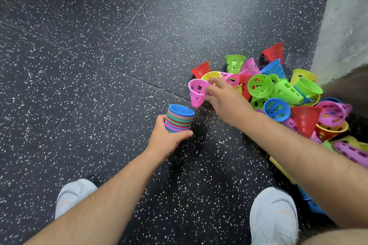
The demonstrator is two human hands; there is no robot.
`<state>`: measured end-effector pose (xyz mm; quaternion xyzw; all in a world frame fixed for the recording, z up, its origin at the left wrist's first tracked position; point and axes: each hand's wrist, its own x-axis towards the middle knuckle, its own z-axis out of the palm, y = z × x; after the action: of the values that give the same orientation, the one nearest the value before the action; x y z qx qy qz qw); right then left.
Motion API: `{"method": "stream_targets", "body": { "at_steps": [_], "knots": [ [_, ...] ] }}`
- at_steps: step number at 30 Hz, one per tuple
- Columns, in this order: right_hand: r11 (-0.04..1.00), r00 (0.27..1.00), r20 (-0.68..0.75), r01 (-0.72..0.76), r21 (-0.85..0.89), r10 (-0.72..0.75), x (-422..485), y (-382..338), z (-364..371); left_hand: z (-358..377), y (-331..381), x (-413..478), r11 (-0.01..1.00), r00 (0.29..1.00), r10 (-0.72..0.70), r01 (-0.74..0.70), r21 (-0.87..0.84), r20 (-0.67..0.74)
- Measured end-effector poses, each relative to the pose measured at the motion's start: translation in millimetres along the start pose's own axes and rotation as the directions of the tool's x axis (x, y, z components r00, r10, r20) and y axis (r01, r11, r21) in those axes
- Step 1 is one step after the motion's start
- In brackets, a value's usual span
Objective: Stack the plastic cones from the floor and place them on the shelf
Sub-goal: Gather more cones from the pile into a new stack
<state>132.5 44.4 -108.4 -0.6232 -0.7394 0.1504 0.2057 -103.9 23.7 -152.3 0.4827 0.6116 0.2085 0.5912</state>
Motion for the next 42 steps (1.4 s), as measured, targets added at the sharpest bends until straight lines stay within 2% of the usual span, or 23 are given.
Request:
{"method": "stream_targets", "body": {
  "at_steps": [3,5,13,19,23,27,30,35,39,42],
  "knots": [
    [0.981,0.985,-0.152,-0.049,0.19,0.078,-6,-8,-9,4,3,3,1.0,1.0,0.002,-0.001,-0.006,0.018],
    [0.97,0.981,-0.166,-0.061,0.235,0.102,-9,-10,-11,8,4,6,1.0,1.0,0.003,-0.003,-0.001,0.025],
    [0.966,0.991,-0.019,-0.122,0.227,0.129,-24,-11,-4,22,13,10,0.998,0.997,0.052,-0.055,0.042,0.055],
    [0.939,0.958,0.264,-0.193,0.285,0.117,-28,-22,1,24,20,7,0.999,0.997,0.04,-0.041,0.003,0.071],
    [0.899,0.958,0.235,-0.245,0.364,0.167,-24,-27,-7,21,18,5,0.998,0.998,0.043,-0.045,0.036,0.049],
    [0.939,0.976,0.148,-0.195,0.284,0.158,-14,-15,6,15,14,6,0.999,0.998,0.048,-0.049,0.021,0.03],
    [0.981,0.99,0.113,-0.106,0.162,0.089,0,-8,14,9,11,11,0.999,0.999,0.039,-0.038,-0.014,0.026],
    [0.986,0.998,0.064,-0.018,-0.168,0.029,44,-2,14,0,18,22,0.998,0.998,0.061,-0.061,0.011,0.013],
    [0.954,0.984,0.154,-0.036,-0.297,0.085,73,12,18,-6,33,39,0.993,0.996,0.092,-0.092,0.073,0.01],
    [0.958,0.979,0.177,-0.048,-0.283,0.101,79,22,20,-9,41,51,0.994,0.994,0.092,-0.095,0.059,0.055]
  ]
}}
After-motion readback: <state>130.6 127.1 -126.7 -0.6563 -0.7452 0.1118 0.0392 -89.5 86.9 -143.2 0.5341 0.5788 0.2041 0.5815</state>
